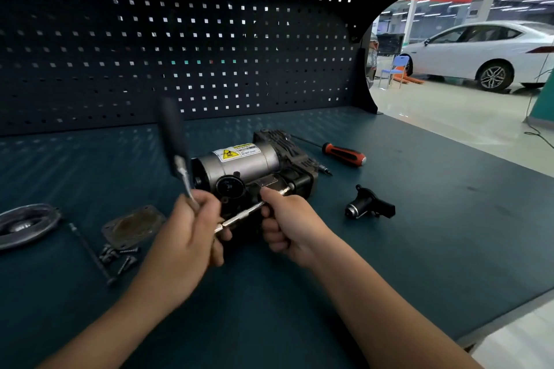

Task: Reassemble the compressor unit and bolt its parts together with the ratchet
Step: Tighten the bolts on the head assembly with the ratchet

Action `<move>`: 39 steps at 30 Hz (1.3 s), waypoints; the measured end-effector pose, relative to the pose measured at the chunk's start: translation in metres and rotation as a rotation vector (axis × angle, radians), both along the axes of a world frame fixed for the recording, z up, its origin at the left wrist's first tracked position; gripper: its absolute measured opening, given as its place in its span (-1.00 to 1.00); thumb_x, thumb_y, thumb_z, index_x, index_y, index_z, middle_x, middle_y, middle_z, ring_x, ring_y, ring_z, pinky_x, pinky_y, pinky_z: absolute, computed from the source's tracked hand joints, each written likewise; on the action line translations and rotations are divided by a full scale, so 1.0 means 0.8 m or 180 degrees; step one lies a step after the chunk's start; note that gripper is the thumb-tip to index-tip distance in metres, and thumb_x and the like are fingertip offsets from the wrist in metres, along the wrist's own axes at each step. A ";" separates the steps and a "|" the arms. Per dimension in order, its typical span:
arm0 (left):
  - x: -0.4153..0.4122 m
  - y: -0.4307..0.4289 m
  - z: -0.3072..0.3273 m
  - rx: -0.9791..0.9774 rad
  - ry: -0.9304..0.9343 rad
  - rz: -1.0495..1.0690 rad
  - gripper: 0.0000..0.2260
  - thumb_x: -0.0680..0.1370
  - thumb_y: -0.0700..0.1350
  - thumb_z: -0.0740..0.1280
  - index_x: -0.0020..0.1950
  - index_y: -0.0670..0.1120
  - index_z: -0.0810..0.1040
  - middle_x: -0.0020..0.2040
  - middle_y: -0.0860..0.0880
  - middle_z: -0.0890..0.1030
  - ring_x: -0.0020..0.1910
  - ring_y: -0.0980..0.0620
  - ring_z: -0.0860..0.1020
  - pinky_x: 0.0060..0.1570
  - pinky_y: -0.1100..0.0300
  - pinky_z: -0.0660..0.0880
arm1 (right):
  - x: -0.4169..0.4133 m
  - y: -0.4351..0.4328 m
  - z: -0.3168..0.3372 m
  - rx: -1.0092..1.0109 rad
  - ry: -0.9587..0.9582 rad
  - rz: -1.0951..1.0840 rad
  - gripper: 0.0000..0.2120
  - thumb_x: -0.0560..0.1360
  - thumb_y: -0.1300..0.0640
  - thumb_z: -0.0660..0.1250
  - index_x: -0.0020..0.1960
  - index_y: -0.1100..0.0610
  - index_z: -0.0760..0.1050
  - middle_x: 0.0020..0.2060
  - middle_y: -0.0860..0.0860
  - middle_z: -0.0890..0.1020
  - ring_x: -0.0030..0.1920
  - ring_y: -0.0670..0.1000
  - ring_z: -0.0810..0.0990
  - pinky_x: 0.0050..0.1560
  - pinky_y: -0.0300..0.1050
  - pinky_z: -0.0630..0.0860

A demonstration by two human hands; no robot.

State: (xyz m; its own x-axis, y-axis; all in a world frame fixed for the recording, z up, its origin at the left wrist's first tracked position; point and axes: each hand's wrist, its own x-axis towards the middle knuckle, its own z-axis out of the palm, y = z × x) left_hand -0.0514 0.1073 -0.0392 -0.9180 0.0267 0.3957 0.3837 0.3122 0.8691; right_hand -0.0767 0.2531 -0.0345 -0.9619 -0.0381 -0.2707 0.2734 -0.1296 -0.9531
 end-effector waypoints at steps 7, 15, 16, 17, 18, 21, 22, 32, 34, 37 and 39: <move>-0.013 -0.001 0.001 0.1694 -0.1609 -0.0141 -0.81 0.61 -0.02 0.14 -0.11 -0.11 0.38 -0.52 -0.06 0.54 -0.66 0.14 0.35 -0.68 0.34 0.30 | 0.001 -0.001 -0.002 0.0057 -0.0009 -0.0043 -0.62 0.59 -0.03 0.10 -0.36 0.10 0.29 -0.70 -0.08 0.26 -0.69 -0.11 0.16 -0.62 -0.38 0.07; -0.020 -0.031 -0.017 -0.3026 0.2382 -0.0500 -0.73 0.63 0.11 -0.06 0.00 0.02 0.35 -0.16 0.09 0.47 -0.24 0.11 0.40 -0.28 0.29 0.38 | 0.005 -0.007 -0.005 0.0300 0.0275 -0.0240 -0.58 0.57 -0.06 0.18 -0.39 0.13 0.34 -0.70 -0.08 0.30 -0.68 -0.11 0.19 -0.61 -0.39 0.08; -0.018 -0.031 -0.019 -0.2929 0.2176 -0.0560 -0.71 0.61 0.15 -0.06 0.01 0.02 0.34 -0.13 0.12 0.46 -0.24 0.12 0.40 -0.26 0.30 0.38 | 0.005 -0.008 -0.004 0.0297 0.0287 -0.0241 -0.60 0.57 -0.02 0.17 -0.39 0.13 0.33 -0.70 -0.08 0.29 -0.68 -0.12 0.18 -0.61 -0.39 0.07; -0.013 -0.028 -0.018 -0.2528 0.1774 -0.0554 -0.72 0.58 0.20 -0.02 -0.01 0.06 0.34 -0.12 0.15 0.47 -0.24 0.14 0.43 -0.25 0.34 0.37 | 0.005 -0.008 -0.004 0.0285 0.0285 -0.0246 -0.61 0.58 0.01 0.16 -0.39 0.13 0.32 -0.70 -0.08 0.29 -0.69 -0.12 0.18 -0.61 -0.39 0.07; -0.008 -0.023 -0.014 -0.1949 0.1296 -0.0441 -0.74 0.53 0.23 0.03 -0.05 0.08 0.35 -0.14 0.18 0.51 -0.27 0.16 0.46 -0.27 0.37 0.36 | 0.005 -0.008 -0.003 0.0260 0.0277 -0.0242 -0.61 0.58 0.03 0.15 -0.39 0.13 0.31 -0.70 -0.09 0.29 -0.69 -0.12 0.18 -0.61 -0.39 0.08; -0.002 -0.001 -0.006 0.0777 -0.0651 -0.0257 -0.81 0.58 0.12 0.14 -0.12 0.03 0.39 -0.41 -0.03 0.56 -0.60 0.12 0.43 -0.55 0.33 0.38 | 0.006 -0.010 -0.002 0.0160 0.0236 -0.0189 -0.63 0.59 0.03 0.13 -0.37 0.13 0.31 -0.71 -0.10 0.28 -0.70 -0.13 0.17 -0.63 -0.39 0.07; -0.007 0.002 -0.004 0.1689 -0.1393 -0.0319 -0.77 0.61 0.07 0.12 -0.12 -0.04 0.40 -0.48 -0.06 0.54 -0.66 0.11 0.38 -0.64 0.34 0.34 | 0.006 -0.010 -0.001 0.0138 0.0228 -0.0177 -0.63 0.59 0.02 0.13 -0.36 0.13 0.32 -0.71 -0.10 0.28 -0.70 -0.13 0.17 -0.63 -0.39 0.07; -0.015 -0.025 -0.004 -0.1817 0.1169 -0.0280 -0.96 0.57 -0.02 0.19 -0.06 0.06 0.34 -0.32 0.05 0.50 -0.40 0.17 0.45 -0.37 0.33 0.35 | 0.006 -0.006 -0.003 0.0285 0.0255 -0.0261 -0.61 0.57 -0.04 0.17 -0.36 0.14 0.39 -0.71 -0.09 0.31 -0.69 -0.12 0.22 -0.62 -0.40 0.12; -0.018 -0.037 -0.003 -0.2634 0.1616 -0.0606 -0.89 0.49 0.04 0.14 0.00 0.10 0.33 -0.16 0.11 0.41 -0.28 0.18 0.41 -0.27 0.24 0.36 | 0.006 -0.006 -0.003 0.0271 0.0258 -0.0337 -0.59 0.57 -0.06 0.19 -0.37 0.15 0.40 -0.71 -0.08 0.32 -0.70 -0.12 0.22 -0.63 -0.41 0.12; -0.015 -0.036 -0.008 -0.2400 0.1373 -0.0426 -0.89 0.49 0.11 0.11 -0.03 0.16 0.33 -0.20 0.11 0.45 -0.27 0.16 0.46 -0.28 0.27 0.37 | 0.005 -0.007 -0.004 0.0240 0.0250 -0.0329 -0.61 0.58 0.00 0.17 -0.37 0.15 0.39 -0.70 -0.08 0.33 -0.70 -0.12 0.23 -0.63 -0.40 0.12; -0.006 -0.018 -0.011 -0.1232 0.0779 -0.0198 -0.92 0.53 0.12 0.14 -0.10 0.15 0.34 -0.36 0.04 0.53 -0.43 0.17 0.50 -0.38 0.38 0.37 | 0.005 -0.007 -0.005 0.0246 0.0239 -0.0302 -0.63 0.57 0.04 0.14 -0.37 0.15 0.37 -0.69 -0.07 0.34 -0.69 -0.12 0.23 -0.62 -0.39 0.13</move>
